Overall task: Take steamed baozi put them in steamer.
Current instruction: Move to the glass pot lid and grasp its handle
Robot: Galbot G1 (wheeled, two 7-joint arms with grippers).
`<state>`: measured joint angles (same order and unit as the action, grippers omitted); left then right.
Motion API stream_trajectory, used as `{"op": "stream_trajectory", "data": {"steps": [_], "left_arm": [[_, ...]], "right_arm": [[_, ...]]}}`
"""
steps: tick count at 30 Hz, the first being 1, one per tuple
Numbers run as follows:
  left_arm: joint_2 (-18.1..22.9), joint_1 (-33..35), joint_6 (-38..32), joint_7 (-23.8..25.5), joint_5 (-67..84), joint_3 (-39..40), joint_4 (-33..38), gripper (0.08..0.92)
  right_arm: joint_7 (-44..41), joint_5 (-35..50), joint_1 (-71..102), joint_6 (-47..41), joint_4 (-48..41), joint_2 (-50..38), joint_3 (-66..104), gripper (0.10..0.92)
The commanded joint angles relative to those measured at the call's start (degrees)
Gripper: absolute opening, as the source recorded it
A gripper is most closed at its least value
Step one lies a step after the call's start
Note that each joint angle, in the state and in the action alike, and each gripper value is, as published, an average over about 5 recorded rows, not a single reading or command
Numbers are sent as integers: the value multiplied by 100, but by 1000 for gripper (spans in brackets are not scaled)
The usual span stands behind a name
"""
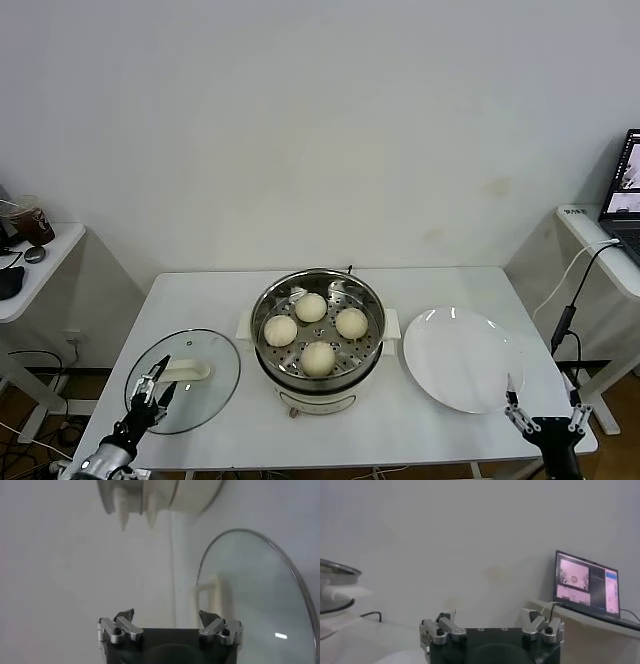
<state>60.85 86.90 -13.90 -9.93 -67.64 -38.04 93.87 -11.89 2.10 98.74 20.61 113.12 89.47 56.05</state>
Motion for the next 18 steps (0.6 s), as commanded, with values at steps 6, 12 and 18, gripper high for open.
{"op": "stream_trajectory", "data": {"steps": [6,12,18], "left_arm": [[-128,-1139,62,65,-436,488,-917,823],[-89,-1460,126,106,-502,594,-1131,823],[-42,-1680,166,139,-539,670,-1427,823]], "right_arm": [[44,-170,63,13,-59,83,-34,823],[55,-198,98,74,-77,87,-95,823],[50,-213,136,95,-48,89,-124,823]]}}
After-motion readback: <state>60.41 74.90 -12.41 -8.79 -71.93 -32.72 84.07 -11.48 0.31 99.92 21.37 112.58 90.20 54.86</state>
